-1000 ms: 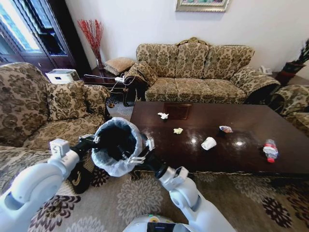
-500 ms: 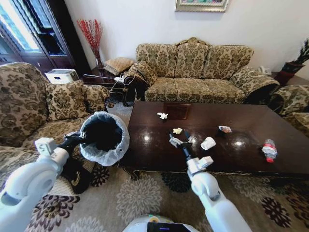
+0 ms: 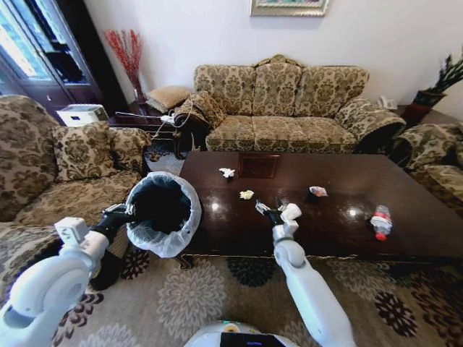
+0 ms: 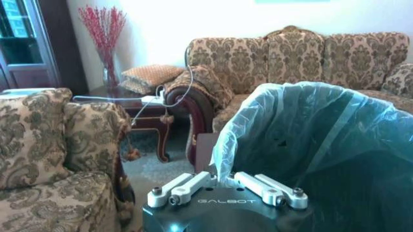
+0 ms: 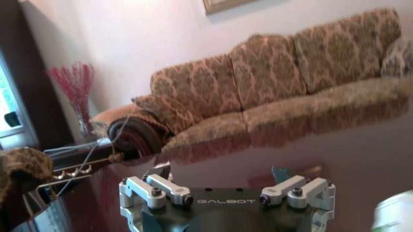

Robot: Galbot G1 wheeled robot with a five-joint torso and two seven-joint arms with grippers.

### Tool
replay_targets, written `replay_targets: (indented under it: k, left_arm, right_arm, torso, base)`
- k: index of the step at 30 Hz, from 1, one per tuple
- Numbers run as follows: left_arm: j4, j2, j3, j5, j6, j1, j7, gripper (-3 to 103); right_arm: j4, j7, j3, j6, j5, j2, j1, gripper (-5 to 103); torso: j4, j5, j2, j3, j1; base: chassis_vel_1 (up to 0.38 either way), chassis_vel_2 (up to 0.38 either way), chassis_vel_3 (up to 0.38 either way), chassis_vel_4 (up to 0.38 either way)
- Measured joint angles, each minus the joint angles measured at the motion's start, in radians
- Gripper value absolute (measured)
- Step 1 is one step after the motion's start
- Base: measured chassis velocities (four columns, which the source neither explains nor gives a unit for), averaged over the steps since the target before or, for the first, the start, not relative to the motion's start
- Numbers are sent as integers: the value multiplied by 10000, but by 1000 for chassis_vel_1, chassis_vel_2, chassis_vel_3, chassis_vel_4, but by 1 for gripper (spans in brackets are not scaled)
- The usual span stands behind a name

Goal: Move to the front of the table and place the trash on the table into the trash bin.

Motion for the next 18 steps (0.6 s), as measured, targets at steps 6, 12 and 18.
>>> replay_targets:
  k: [6,12,18]
  left_arm:
    - [-144,-126,11,35,0,109,19,2]
    - [-166,-180,65,74,1,156,82,2]
    - [-81,-164,95,78,1,122,88,2]
  right_arm:
    - [-1554,-371,-144,-158,29,637,1169,100]
    - [-2584,-341,-142,-125,-507,1146,1844,100]
    - [-2821,-367,-94,-369,-510,1262,1913,100]
  torso:
    - [18,-7,0,-1,0]
    - [4,0,0,-1,0]
    - [3,-6,0,-1,1]
  base:
    - [55,54,-15,-8]
    - [15,8,-1,0]
    - [0,0,0,0]
